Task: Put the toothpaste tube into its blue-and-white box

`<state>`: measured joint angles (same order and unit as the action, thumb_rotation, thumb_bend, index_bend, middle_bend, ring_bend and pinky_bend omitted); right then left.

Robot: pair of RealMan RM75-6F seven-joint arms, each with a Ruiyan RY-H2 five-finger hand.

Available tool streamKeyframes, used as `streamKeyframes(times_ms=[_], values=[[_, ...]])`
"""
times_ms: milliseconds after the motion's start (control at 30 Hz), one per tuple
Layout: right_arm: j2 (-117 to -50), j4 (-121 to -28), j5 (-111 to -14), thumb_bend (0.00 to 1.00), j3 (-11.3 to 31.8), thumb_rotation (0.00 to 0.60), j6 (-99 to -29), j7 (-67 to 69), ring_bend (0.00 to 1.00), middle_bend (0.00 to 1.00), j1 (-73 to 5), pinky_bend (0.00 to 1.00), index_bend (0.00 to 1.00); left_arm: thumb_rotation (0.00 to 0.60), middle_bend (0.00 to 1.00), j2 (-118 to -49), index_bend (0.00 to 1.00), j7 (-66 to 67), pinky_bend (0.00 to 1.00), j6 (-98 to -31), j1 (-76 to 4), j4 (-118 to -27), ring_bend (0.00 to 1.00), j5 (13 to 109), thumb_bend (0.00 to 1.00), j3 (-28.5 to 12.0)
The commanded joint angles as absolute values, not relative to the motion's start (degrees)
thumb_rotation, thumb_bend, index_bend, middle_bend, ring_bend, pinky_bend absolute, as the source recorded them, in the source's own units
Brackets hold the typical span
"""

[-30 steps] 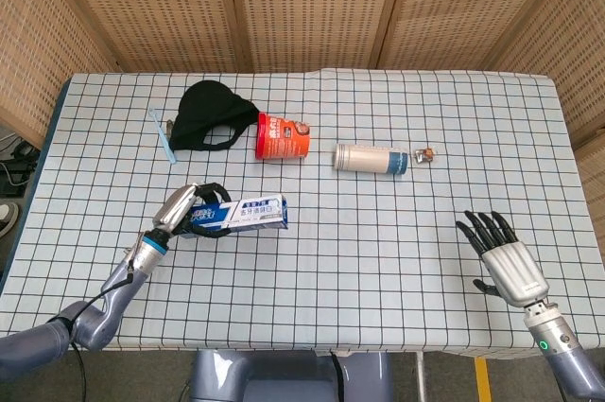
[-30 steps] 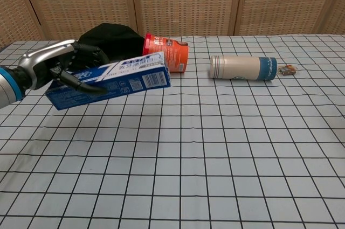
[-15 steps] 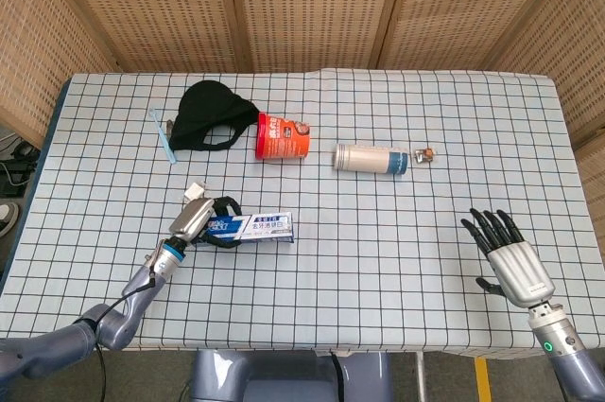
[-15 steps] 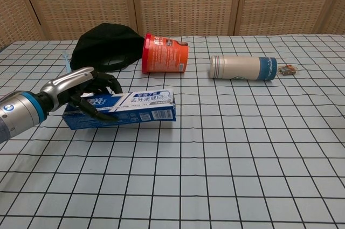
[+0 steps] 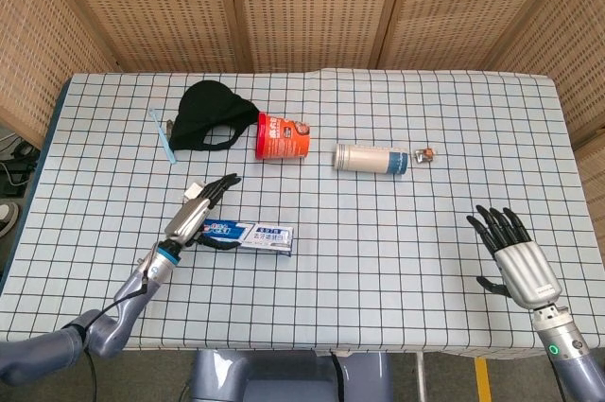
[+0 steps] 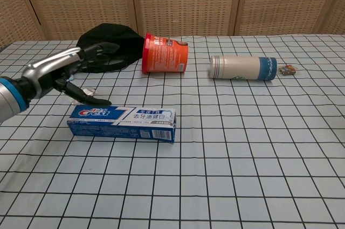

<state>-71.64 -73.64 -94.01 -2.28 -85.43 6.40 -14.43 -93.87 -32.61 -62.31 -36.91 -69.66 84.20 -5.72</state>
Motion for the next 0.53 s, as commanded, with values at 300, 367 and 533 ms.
streamKeyframes(times_ms=[300,367,533], values=[[-68.5,-82.7,-90.7,0.00,-0.5,0.600,-86.0,5.9,0.00,0.00,-11.9,0.00,0.02,0.600,0.00,-75.9,0.00,2.2,0.00,-83.8,-18.7,-98.8,0.00,80.4,0.00,-0.9],[-68.7,-83.2,-90.6,0.00,-0.4,0.600,-86.2,6.0,0.00,0.00,-11.5,0.00,0.02,0.600,0.00,-73.6,0.00,6.1,0.00,-85.3,-16.3,-101.6,0.00,78.4,0.00,0.4],[-69.9,-81.8,-90.8,0.00,-0.2,0.600,-86.7,4.8,0.00,0.00,-10.8,0.00,0.02,0.600,0.00,-71.4,0.00,10.5,0.00,-87.6,-13.4,-105.0,0.00,76.7,0.00,0.9]])
